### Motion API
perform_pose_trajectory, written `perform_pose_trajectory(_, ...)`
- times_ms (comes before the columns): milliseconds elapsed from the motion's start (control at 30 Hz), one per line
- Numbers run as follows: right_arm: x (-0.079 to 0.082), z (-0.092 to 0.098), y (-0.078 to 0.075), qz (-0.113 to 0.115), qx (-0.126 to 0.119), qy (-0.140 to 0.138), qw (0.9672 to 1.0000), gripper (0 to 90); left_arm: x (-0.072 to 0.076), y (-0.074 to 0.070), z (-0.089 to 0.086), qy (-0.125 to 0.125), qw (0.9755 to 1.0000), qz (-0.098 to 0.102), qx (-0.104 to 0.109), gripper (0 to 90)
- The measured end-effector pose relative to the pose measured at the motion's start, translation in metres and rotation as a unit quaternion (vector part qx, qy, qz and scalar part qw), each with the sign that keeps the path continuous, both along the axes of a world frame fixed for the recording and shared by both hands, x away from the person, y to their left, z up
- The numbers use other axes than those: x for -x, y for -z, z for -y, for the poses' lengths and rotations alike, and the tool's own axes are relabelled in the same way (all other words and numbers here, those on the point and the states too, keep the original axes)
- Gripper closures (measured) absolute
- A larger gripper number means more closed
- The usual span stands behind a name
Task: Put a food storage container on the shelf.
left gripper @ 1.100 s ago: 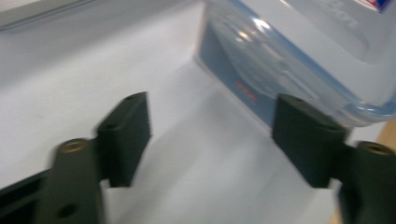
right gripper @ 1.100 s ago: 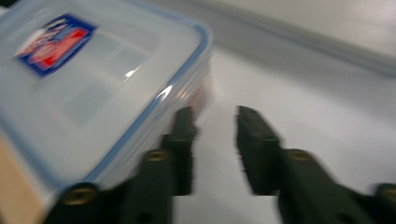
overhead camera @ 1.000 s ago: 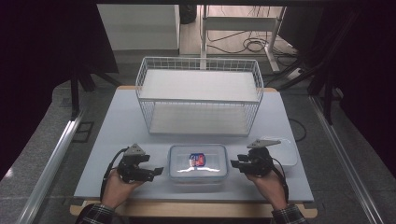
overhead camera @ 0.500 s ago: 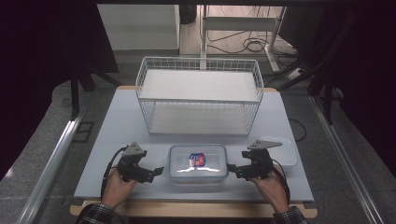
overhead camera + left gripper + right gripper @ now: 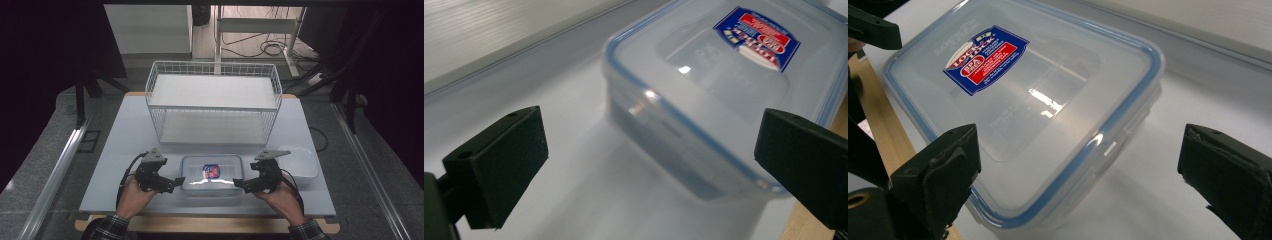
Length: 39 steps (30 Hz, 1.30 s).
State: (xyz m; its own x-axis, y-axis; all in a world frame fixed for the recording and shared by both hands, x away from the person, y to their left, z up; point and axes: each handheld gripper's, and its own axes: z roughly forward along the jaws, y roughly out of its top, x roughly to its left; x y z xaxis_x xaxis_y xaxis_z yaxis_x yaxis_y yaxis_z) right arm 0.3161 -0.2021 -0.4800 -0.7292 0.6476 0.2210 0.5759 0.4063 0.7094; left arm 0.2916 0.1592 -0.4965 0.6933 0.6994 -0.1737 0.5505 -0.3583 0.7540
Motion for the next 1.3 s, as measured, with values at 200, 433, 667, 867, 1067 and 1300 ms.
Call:
perform_pose_trajectory(200, -0.014, -0.002, 0.009, -0.046, -0.020, 0.000, 0.9987, 5.7, -0.016, 0.010, 0.006, 0.021, 0.9977, -0.051, 0.040, 0.0)
perform_pose_trajectory(433, -0.026, -0.007, 0.023, -0.127, -0.078, -0.015, 0.9887, 4.3, -0.024, 0.026, 0.012, 0.088, 0.9814, -0.136, 0.103, 0.0)
perform_pose_trajectory(667, -0.024, -0.004, 0.019, -0.142, -0.077, -0.005, 0.9869, 15.1, -0.023, 0.023, 0.012, 0.071, 0.9777, -0.170, 0.101, 4.6)
perform_pose_trajectory(867, -0.019, 0.009, 0.011, -0.163, -0.089, 0.009, 0.9825, 33.8, -0.012, 0.015, 0.001, 0.063, 0.9776, -0.167, 0.112, 26.4)
perform_pose_trajectory(1067, -0.004, 0.018, 0.002, -0.152, -0.105, 0.017, 0.9828, 48.5, 0.002, 0.010, -0.008, 0.053, 0.9783, -0.147, 0.136, 42.9)
perform_pose_trajectory(1300, 0.008, 0.013, -0.008, -0.086, -0.084, 0.027, 0.9923, 50.4, 0.007, 0.002, -0.005, 0.017, 0.9872, -0.099, 0.124, 47.8)
